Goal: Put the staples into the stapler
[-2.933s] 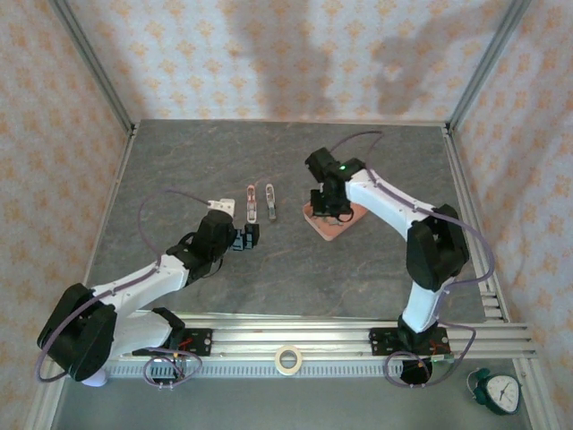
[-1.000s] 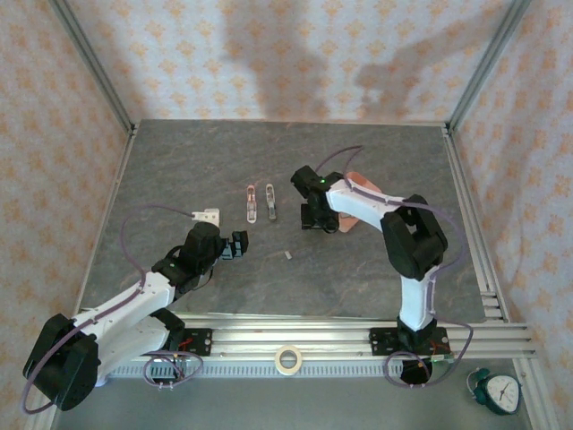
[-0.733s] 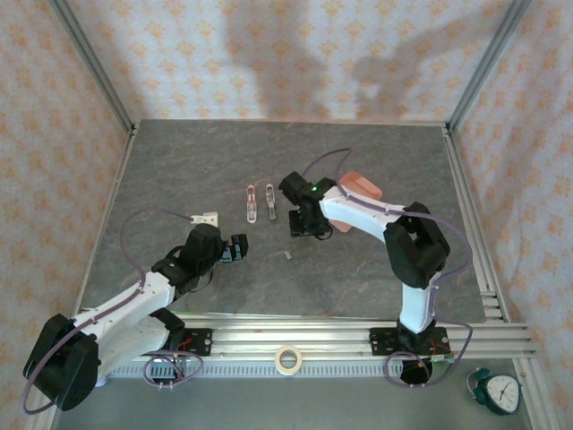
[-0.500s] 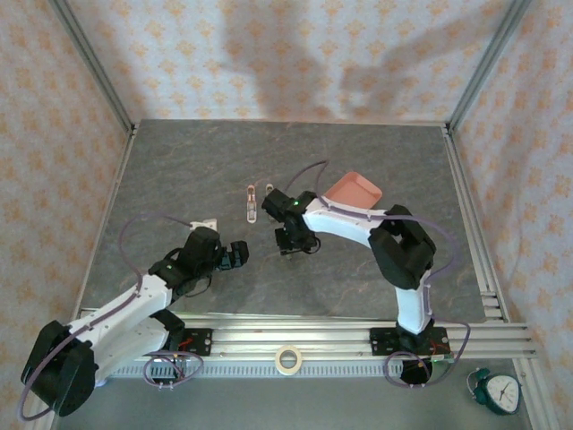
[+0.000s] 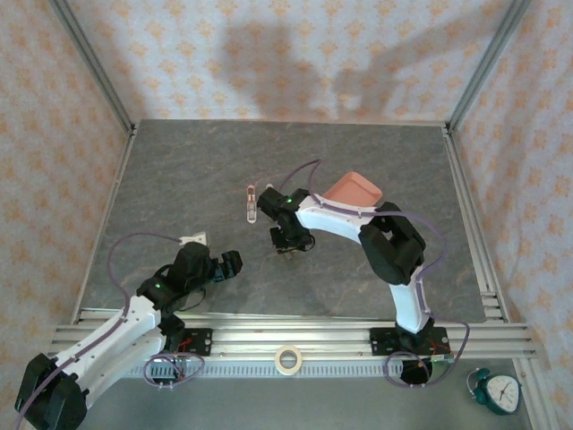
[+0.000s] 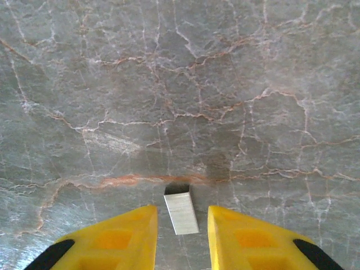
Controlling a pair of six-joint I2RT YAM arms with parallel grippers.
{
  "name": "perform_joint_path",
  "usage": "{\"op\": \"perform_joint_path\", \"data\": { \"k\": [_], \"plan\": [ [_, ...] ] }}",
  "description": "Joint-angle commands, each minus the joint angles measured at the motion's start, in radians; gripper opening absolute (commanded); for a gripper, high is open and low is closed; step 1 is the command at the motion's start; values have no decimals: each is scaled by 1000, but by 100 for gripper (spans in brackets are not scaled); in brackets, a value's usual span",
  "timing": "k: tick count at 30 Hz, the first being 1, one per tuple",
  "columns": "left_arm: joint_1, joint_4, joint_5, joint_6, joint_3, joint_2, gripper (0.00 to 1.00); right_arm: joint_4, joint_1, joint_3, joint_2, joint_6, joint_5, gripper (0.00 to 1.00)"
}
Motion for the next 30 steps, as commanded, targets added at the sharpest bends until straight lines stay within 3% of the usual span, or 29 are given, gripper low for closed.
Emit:
{"op": "perform_joint_path", "data": {
  "k": [1, 25, 30],
  "plan": [
    [12, -24, -29, -17, -10, -14, 97, -37, 3, 33, 26, -19, 7, 29],
    [12, 4, -31, -6, -8, 10, 96, -43, 6, 59, 94, -24, 10, 24],
    [12, 9, -38, -1, -7, 9, 96, -35, 6, 45, 112, -3, 45, 18]
  ]
}}
